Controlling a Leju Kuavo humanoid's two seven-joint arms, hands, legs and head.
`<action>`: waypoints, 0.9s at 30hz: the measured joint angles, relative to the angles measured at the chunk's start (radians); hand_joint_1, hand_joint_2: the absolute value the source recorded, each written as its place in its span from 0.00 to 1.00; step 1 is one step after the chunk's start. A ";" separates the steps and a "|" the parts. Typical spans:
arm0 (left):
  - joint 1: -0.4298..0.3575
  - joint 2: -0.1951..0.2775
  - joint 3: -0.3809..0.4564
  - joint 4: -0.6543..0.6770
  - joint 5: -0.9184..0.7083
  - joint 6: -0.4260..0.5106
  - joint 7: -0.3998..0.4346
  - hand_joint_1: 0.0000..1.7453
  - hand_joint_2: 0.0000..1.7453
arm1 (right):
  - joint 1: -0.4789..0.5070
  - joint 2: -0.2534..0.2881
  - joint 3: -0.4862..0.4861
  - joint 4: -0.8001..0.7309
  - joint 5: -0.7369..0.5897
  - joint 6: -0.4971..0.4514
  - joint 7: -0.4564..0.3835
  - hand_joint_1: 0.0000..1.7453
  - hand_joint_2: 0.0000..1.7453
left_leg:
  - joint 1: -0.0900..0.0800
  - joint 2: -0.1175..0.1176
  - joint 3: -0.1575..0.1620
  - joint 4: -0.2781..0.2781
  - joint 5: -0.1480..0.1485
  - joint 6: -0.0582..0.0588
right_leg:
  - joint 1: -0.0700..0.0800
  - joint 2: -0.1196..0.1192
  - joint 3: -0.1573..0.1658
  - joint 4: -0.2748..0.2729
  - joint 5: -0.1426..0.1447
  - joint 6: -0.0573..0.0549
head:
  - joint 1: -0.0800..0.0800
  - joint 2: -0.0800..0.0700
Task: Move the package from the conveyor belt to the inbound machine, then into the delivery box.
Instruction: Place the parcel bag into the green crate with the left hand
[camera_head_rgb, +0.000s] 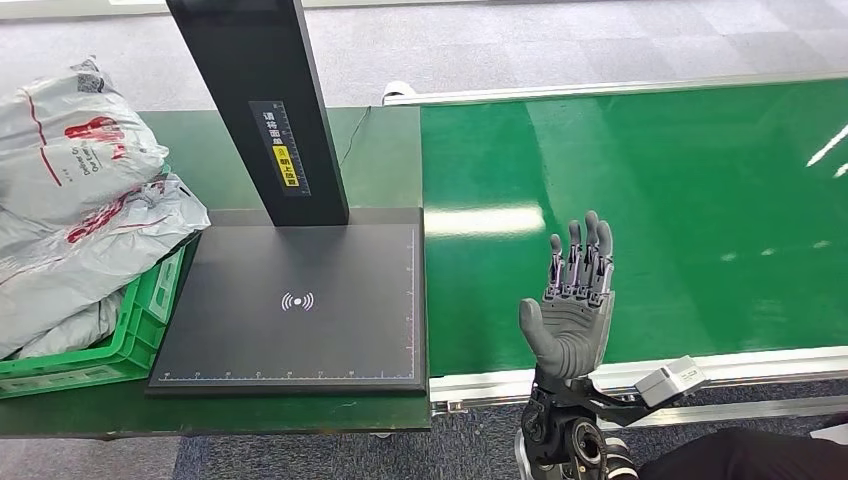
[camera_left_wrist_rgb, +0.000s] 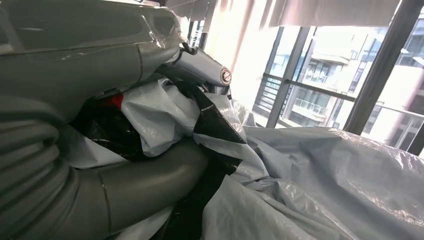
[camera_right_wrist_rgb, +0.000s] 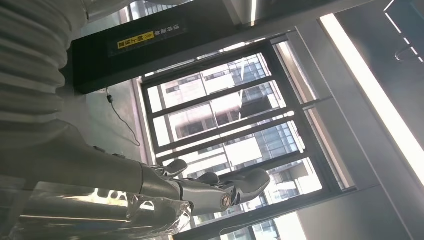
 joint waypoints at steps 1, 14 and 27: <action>-0.005 0.001 0.000 0.000 0.000 0.000 0.001 0.16 1.00 | 0.000 0.001 0.000 0.000 0.000 0.000 0.000 0.00 1.00 | 0.000 0.000 0.000 0.000 0.000 0.000 | 0.000 0.000 0.000 0.000 0.000 0.000 | 0.000 0.000; -0.029 0.003 -0.005 0.017 -0.013 -0.011 0.007 0.00 1.00 | 0.000 0.002 0.003 0.000 -0.003 0.000 0.000 0.00 1.00 | 0.000 0.000 0.000 0.000 0.000 0.000 | 0.000 0.000 0.000 0.000 0.000 0.000 | 0.000 0.000; -0.026 0.008 -0.011 0.051 -0.023 -0.001 0.003 0.00 1.00 | 0.000 0.002 0.003 -0.001 -0.012 -0.001 -0.002 0.00 1.00 | 0.000 0.000 0.000 0.000 0.000 0.000 | 0.000 0.000 0.000 0.000 0.000 0.000 | 0.000 0.000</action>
